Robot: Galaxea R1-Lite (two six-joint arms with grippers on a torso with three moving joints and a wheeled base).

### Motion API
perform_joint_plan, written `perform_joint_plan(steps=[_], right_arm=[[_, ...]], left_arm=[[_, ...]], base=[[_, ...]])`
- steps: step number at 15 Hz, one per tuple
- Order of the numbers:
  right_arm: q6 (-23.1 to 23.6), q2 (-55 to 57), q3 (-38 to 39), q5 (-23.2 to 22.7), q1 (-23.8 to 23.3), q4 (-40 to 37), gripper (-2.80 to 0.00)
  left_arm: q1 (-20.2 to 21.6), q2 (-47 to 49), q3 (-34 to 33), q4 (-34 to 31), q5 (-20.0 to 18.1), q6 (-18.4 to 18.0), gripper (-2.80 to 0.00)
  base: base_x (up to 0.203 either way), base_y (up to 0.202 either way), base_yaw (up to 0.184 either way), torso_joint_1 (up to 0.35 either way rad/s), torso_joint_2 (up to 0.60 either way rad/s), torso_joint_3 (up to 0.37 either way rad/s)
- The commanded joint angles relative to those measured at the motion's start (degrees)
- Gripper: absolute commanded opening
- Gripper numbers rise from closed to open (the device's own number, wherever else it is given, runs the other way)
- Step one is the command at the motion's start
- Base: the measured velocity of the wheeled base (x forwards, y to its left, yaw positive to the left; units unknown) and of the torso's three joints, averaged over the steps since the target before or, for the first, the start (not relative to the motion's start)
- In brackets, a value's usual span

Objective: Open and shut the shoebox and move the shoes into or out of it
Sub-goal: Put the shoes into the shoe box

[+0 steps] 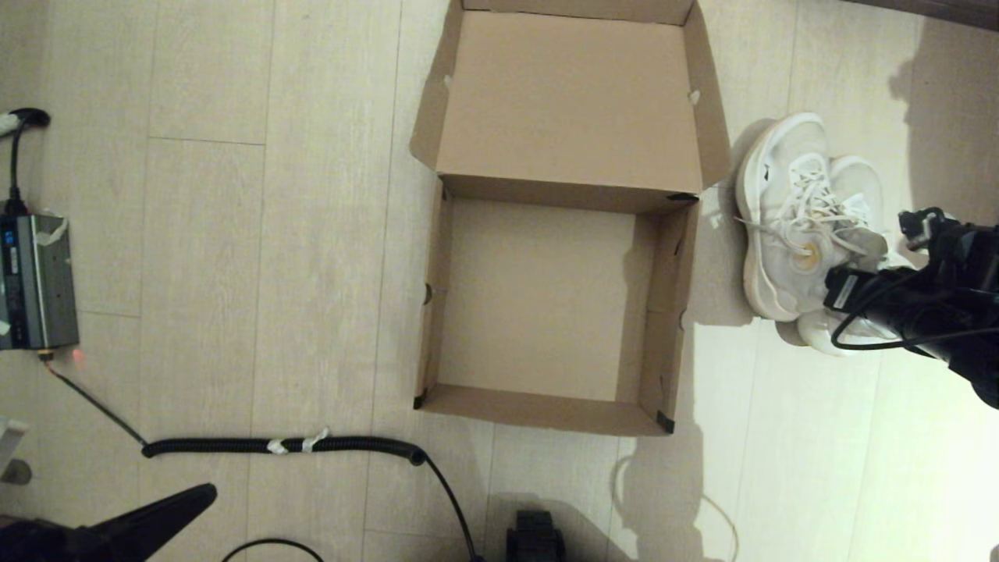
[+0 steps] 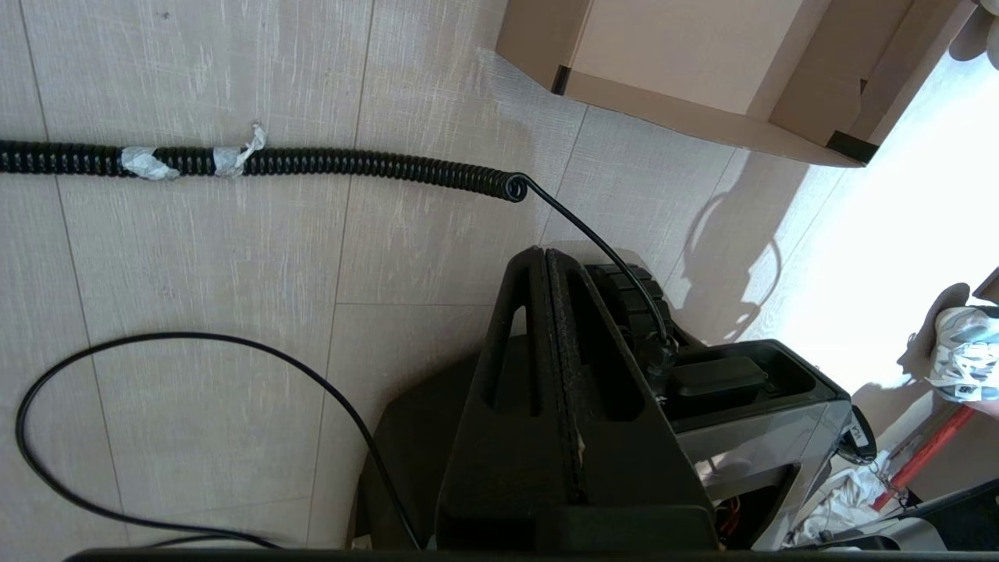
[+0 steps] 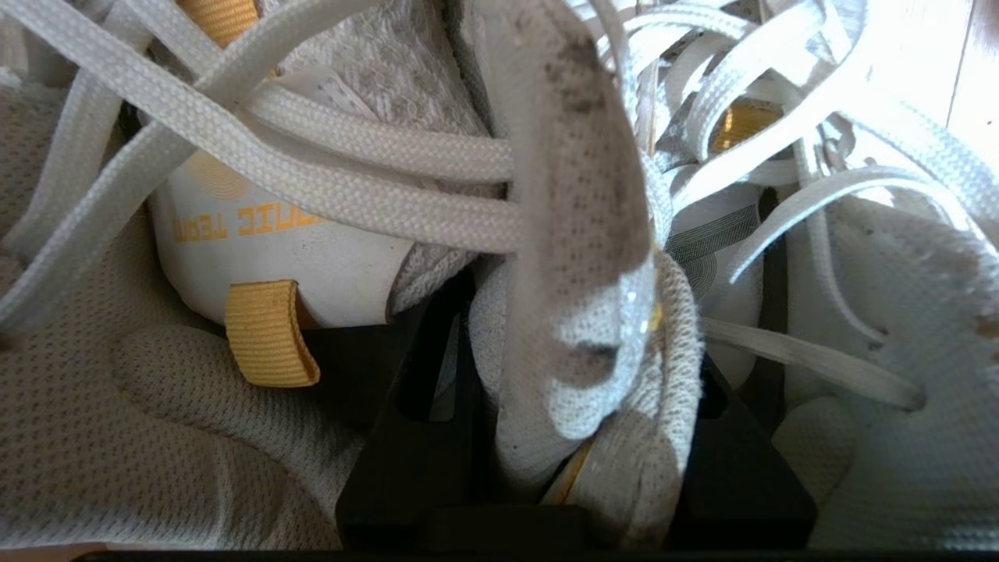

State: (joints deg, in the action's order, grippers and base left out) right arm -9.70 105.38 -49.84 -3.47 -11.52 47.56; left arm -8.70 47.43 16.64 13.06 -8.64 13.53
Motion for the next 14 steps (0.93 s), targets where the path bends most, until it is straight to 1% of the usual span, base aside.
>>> perform_joint_plan(steps=[1,3,6,8,12,14], right_arm=[[0.04,-0.52,-0.09,-0.04,0.01,0.43,-2.80],[0.12,-0.79,-0.09,-0.04,0.01,0.43,-2.80],[0.21,-1.84,-0.73,-0.04,0.01,0.27,-2.80],[0.31,-3.88,-0.82,-0.06,0.01,-1.69,-2.80],[1.31,-11.09,-2.57,-0.05,-0.08,-8.42,-2.80],[1.19,-17.51,-4.98,-0.11,-0.06,-16.11,-2.80]], left_arm=[[0.00,0.03,-0.12,0.13,-0.06,0.10,-2.80],[0.00,-0.18,-0.17,0.07,-0.06,0.10,-2.80],[0.06,-1.29,2.05,-0.01,0.22,-0.08,-2.80],[0.00,-1.03,2.52,0.04,0.91,-0.08,-2.80],[0.00,-0.31,2.34,0.04,0.65,-0.08,-2.80],[0.00,0.03,2.54,0.04,0.66,-0.10,-2.80]], base=[[0.000,0.000,0.000,0.000,0.00,0.000],[0.000,0.000,0.000,0.000,0.00,0.000],[0.000,0.000,0.000,0.000,0.00,0.000],[0.000,0.000,0.000,0.000,0.00,0.000],[0.000,0.000,0.000,0.000,0.00,0.000],[0.000,0.000,0.000,0.000,0.00,0.000]])
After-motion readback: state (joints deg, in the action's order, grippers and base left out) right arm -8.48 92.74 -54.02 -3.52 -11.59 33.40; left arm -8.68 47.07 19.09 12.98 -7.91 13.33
